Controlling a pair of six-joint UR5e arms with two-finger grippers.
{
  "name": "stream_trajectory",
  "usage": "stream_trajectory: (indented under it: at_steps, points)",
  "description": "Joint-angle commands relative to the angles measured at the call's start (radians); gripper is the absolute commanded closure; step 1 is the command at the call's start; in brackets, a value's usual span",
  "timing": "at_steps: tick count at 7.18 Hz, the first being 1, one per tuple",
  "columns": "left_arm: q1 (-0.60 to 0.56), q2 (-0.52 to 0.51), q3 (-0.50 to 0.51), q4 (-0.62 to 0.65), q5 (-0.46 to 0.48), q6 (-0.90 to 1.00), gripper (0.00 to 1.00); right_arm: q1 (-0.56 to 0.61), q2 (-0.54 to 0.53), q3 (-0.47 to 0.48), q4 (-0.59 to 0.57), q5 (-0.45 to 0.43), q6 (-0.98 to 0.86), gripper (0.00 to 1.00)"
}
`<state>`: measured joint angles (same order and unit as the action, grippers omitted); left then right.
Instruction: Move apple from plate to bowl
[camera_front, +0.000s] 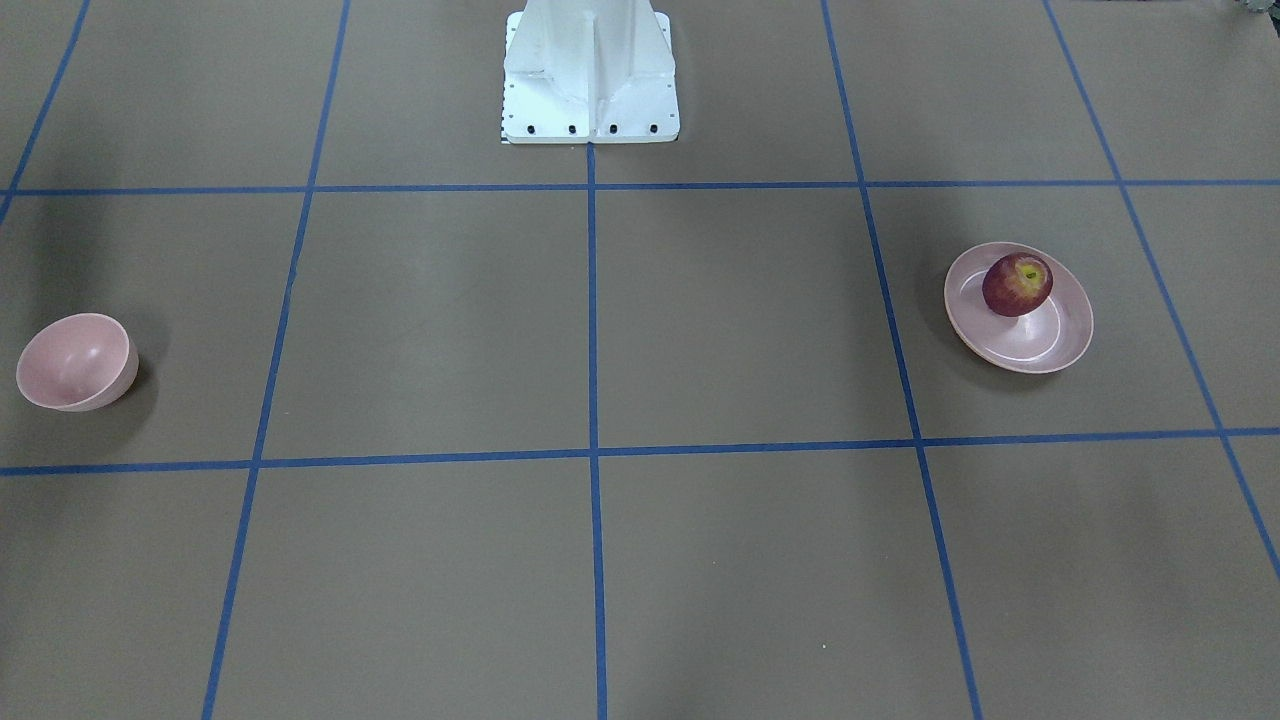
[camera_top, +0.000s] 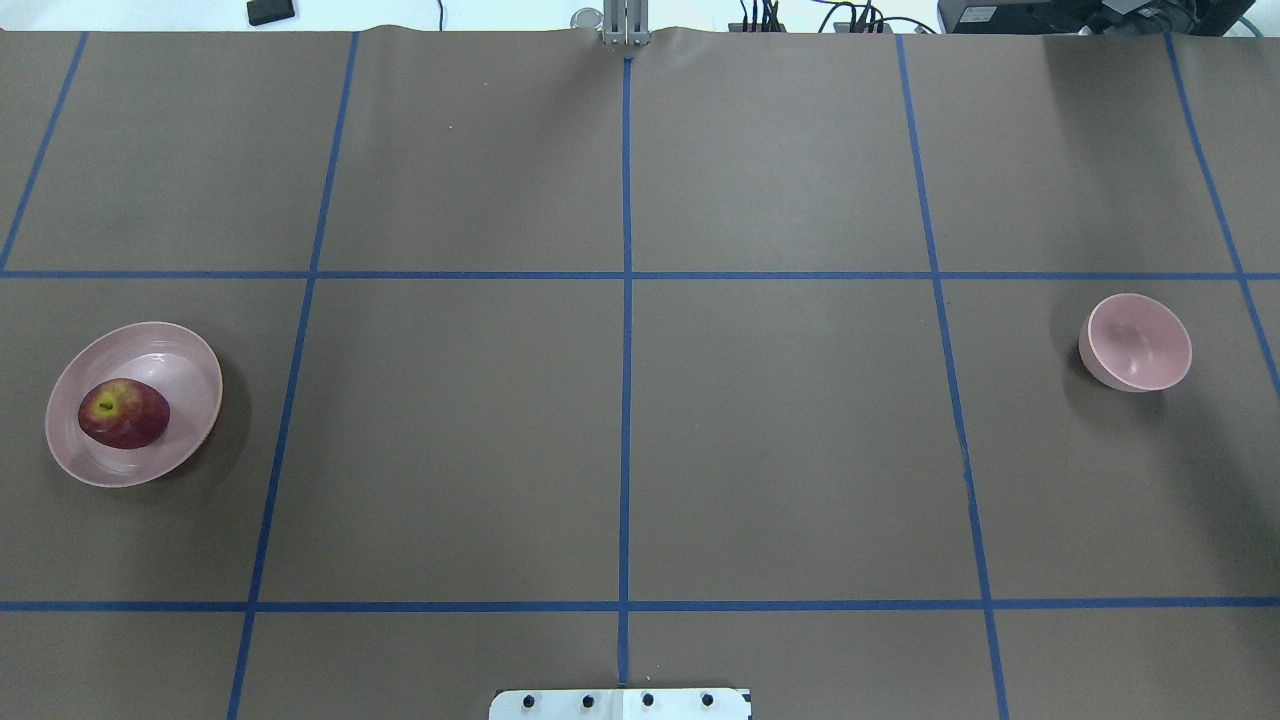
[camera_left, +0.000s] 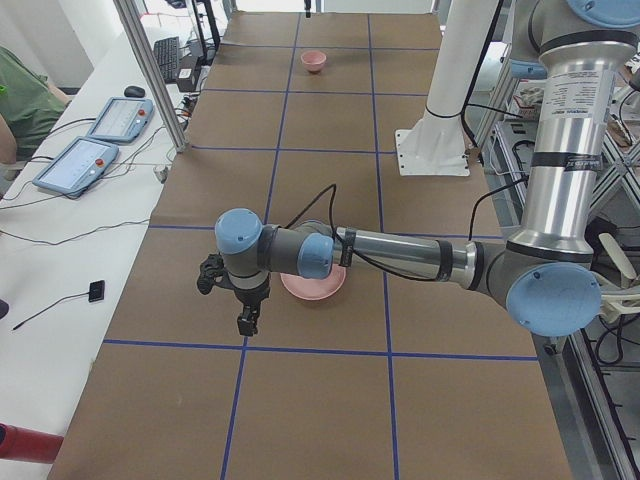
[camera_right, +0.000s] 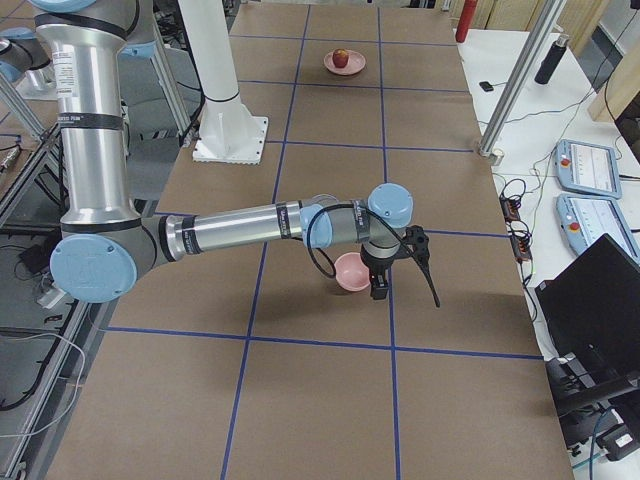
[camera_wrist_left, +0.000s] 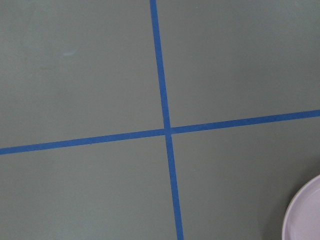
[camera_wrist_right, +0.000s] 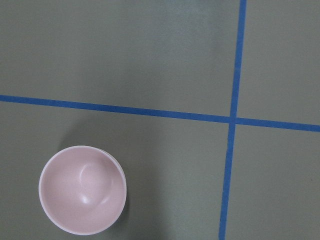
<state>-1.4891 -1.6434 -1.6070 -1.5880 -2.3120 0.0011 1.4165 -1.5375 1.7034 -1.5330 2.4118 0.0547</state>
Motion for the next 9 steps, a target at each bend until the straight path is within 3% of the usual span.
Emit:
stream_trajectory:
  at_steps: [1, 4, 8, 9]
  points:
    - [0.006, -0.001, -0.008, -0.001, -0.003, -0.007, 0.01, -0.107, 0.017, -0.069, 0.118, 0.009, 0.019, 0.00]
    - [0.009, -0.006, -0.060, -0.105, -0.007, -0.321, 0.01, -0.191, 0.054, -0.158, 0.146, 0.012, 0.040, 0.00]
    - [0.170, -0.001, -0.086, -0.199, -0.009, -0.539, 0.01, -0.235, 0.057, -0.261, 0.148, 0.012, 0.040, 0.00]
    - [0.173, -0.003, -0.086, -0.199, -0.013, -0.540, 0.01, -0.244, 0.057, -0.261, 0.148, 0.013, 0.040, 0.28]
